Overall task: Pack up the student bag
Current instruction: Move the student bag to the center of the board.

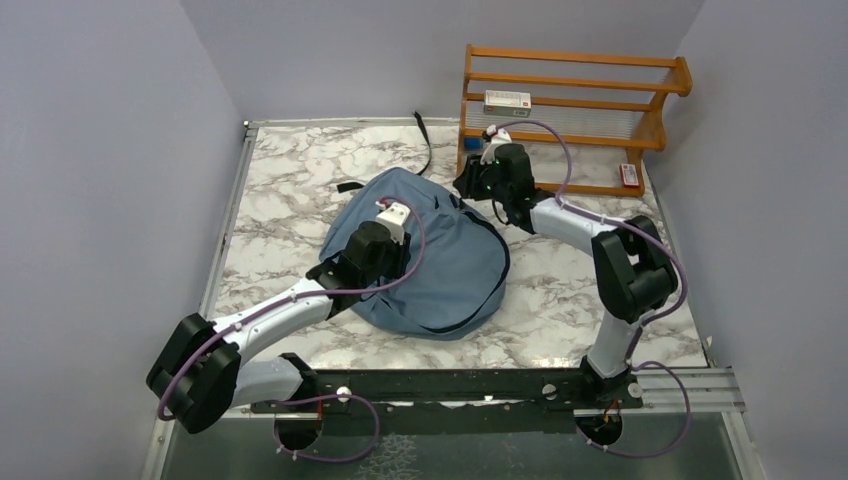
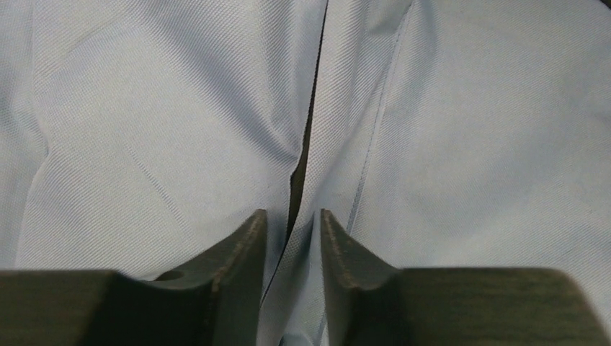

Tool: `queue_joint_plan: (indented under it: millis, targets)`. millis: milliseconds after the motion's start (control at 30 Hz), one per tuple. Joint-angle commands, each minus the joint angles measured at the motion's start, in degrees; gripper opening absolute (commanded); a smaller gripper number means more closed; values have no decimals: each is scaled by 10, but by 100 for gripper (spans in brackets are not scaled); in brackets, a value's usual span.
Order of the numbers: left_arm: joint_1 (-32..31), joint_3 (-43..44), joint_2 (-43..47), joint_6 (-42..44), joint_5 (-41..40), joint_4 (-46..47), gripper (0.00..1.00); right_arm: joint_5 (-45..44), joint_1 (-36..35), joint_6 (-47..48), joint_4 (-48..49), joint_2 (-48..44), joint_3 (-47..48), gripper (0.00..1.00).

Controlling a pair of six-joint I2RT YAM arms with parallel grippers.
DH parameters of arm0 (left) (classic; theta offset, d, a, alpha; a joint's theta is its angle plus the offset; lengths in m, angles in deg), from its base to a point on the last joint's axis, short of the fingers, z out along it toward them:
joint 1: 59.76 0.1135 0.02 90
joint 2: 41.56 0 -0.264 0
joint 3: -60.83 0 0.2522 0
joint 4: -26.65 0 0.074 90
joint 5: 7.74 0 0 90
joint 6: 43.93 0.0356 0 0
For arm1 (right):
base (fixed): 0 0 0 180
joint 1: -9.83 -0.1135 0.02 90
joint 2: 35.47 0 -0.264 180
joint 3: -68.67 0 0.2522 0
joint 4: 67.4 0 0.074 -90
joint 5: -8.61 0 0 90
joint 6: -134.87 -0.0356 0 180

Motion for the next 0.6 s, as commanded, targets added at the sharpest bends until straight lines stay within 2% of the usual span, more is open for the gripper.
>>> queue_joint_plan:
  millis: [0,167,367,567]
  targets:
    - [-3,17,20,-14,-23,-19,38,-27,-5,4,17,-60,-16,43]
    - [-3,22,25,-45,-37,-9,49,-48,-1,-5,-40,-87,-16,48]
    - [-1,43,20,-81,-51,-11,64,-25,13,-17,-112,-100,-6,51]
    - [7,67,28,-104,-76,-40,76,-20,22,-39,-127,-125,-35,52]
